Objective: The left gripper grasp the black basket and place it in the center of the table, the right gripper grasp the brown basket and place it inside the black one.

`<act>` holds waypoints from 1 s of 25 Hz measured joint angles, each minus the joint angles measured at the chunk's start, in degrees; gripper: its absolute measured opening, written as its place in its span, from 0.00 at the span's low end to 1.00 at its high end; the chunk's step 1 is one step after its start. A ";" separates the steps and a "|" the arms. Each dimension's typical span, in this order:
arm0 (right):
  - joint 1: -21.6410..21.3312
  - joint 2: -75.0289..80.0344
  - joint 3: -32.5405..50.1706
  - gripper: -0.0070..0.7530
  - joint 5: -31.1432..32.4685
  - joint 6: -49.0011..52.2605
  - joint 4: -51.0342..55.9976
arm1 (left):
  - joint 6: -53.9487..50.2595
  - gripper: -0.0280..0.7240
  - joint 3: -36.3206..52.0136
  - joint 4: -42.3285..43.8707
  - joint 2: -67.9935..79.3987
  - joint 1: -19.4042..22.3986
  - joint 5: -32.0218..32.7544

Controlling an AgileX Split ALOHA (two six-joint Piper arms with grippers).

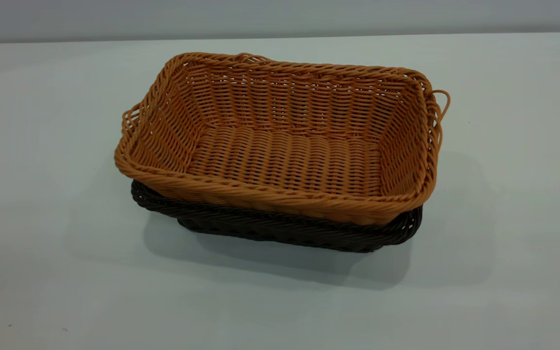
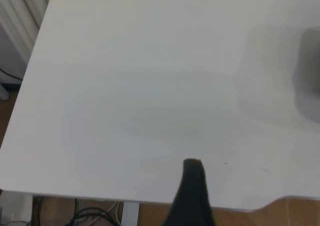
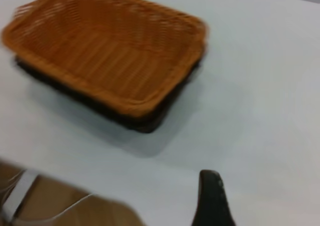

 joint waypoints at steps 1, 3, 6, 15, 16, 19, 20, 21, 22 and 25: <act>-1.48 0.00 0.00 0.57 -0.24 1.26 -1.21 | 0.00 0.81 0.00 0.00 0.00 0.00 0.00; -4.27 0.00 0.00 0.55 -0.51 4.39 -4.05 | -0.06 0.81 0.00 0.04 0.00 0.00 0.00; -5.68 0.00 0.04 0.52 -0.63 9.05 -7.91 | -0.06 0.81 0.00 0.04 0.00 0.00 0.00; -5.82 0.00 0.11 0.44 -0.65 12.85 -10.09 | -0.10 0.81 0.00 0.04 0.00 0.00 0.00; -5.82 0.00 0.11 0.43 -0.65 12.85 -10.09 | -0.10 0.81 0.00 0.04 0.00 0.00 0.00; -5.82 0.00 0.11 0.41 -0.65 12.85 -9.86 | -0.10 0.81 0.00 0.04 0.00 0.00 0.00; -5.82 0.00 0.11 0.40 -0.65 12.85 -9.80 | -0.10 0.81 0.00 0.04 0.00 0.00 0.00; -5.82 0.00 0.11 0.40 -0.65 12.85 -9.74 | -0.10 0.81 0.00 0.04 0.00 0.00 0.00; -5.82 0.00 0.11 0.39 -0.65 12.85 -9.74 | -0.10 0.81 0.00 0.04 0.00 0.00 0.00; -5.82 0.00 0.11 0.36 -0.65 12.85 -9.74 | -0.10 0.81 0.00 0.04 0.00 0.00 0.00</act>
